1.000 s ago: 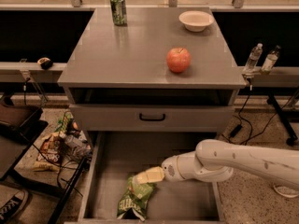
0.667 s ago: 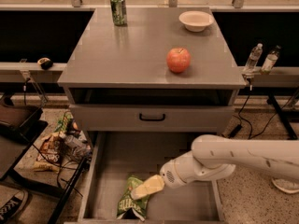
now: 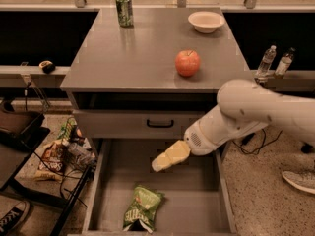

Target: Place green jalapeno chip bag into middle drawer

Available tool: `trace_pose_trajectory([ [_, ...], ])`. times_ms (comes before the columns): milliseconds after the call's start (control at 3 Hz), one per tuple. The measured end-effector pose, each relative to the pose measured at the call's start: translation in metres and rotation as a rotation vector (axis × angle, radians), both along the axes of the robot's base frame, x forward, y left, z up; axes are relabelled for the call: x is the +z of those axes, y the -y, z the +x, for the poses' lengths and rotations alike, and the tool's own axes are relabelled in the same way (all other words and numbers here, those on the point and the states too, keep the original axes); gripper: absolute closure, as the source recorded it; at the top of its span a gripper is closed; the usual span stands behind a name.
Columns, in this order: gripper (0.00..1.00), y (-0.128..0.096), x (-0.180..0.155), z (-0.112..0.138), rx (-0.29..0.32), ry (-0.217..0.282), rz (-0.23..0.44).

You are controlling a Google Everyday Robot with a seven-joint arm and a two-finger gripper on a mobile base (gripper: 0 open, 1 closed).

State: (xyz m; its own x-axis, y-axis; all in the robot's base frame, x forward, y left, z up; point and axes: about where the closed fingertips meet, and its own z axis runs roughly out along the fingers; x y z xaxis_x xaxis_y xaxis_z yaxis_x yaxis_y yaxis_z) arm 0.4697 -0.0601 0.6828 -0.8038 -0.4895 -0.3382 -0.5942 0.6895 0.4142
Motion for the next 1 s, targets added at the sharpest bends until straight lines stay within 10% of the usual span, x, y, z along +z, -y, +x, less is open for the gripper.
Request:
trace_pose_trajectory([
  [333,0.0,0.029,0.097,-0.001,0.023,0.032,0.011],
  [1000,0.0,0.044,0.161,-0.029,0.095,-0.031,0.022],
])
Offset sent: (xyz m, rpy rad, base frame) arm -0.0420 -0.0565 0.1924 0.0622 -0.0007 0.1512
